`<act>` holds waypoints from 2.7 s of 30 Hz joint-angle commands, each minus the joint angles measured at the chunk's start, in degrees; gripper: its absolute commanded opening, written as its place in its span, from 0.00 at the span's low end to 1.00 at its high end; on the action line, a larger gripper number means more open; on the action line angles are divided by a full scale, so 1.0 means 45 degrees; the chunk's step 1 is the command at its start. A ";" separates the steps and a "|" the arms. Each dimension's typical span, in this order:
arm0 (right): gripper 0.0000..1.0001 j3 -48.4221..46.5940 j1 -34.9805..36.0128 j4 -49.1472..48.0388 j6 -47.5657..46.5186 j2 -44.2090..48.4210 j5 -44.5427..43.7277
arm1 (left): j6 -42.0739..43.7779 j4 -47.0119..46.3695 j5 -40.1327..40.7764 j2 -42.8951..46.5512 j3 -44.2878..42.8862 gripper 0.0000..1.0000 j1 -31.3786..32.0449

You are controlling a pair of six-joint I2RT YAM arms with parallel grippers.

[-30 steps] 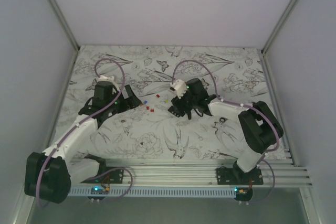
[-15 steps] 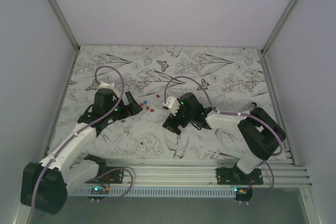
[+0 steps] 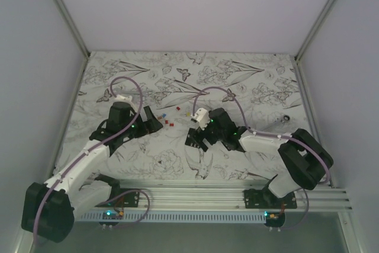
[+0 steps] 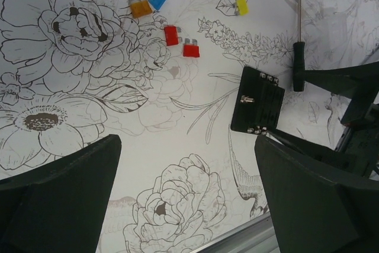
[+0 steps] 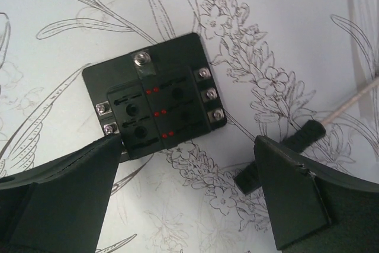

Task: Snap on the fuse box
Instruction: Place the fuse box base at the center of the board, then pick up the fuse from the center of the board.

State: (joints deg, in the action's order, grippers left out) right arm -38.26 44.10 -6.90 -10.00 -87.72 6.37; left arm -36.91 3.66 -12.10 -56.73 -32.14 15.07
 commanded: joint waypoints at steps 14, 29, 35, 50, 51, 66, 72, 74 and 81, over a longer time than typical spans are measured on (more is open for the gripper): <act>1.00 0.1134 -0.0458 -0.0853 0.1741 0.3107 -0.1317 | 0.1236 0.1406 0.2447 -0.2522 -0.1994 0.69 0.0611; 1.00 0.3331 -0.0459 -0.2746 0.3546 0.5883 -0.4709 | 0.0736 0.2783 0.6643 -0.8398 -0.5858 0.62 0.2211; 1.00 0.3292 -0.0454 -0.2686 0.3699 0.5773 -0.5011 | 0.0401 0.2912 0.7187 -0.9864 -0.6877 0.61 0.2529; 1.00 0.3269 -0.0451 -0.2647 0.3760 0.5754 -0.4989 | -0.0435 0.3219 0.7167 -1.1624 -0.7838 0.41 0.2549; 1.00 0.3268 -0.0445 -0.2633 0.3766 0.5782 -0.4981 | -0.0508 0.3259 0.7130 -1.1631 -0.7838 0.40 0.2540; 1.00 0.3190 -0.0462 -0.2453 0.3802 0.5835 -0.4892 | -0.2435 0.4595 0.7182 -1.1584 -0.8038 0.38 0.2549; 1.00 0.3191 -0.0448 -0.2431 0.3793 0.5865 -0.4883 | -0.2369 0.4587 0.7265 -1.1935 -0.8441 0.38 0.2484; 1.00 0.3190 -0.0455 -0.2428 0.3796 0.5842 -0.4883 | -0.2241 0.4592 0.7161 -1.2076 -0.8577 0.37 0.2464; 1.00 0.3190 -0.0460 -0.2440 0.3799 0.5853 -0.4844 | -0.1709 0.4606 0.6698 -1.2230 -0.8801 0.36 0.2263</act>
State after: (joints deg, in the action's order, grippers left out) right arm -23.35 42.22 -16.95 6.50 -61.91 -14.92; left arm -45.91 21.28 19.31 -109.89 -71.99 26.04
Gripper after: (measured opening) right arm 0.998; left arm 0.369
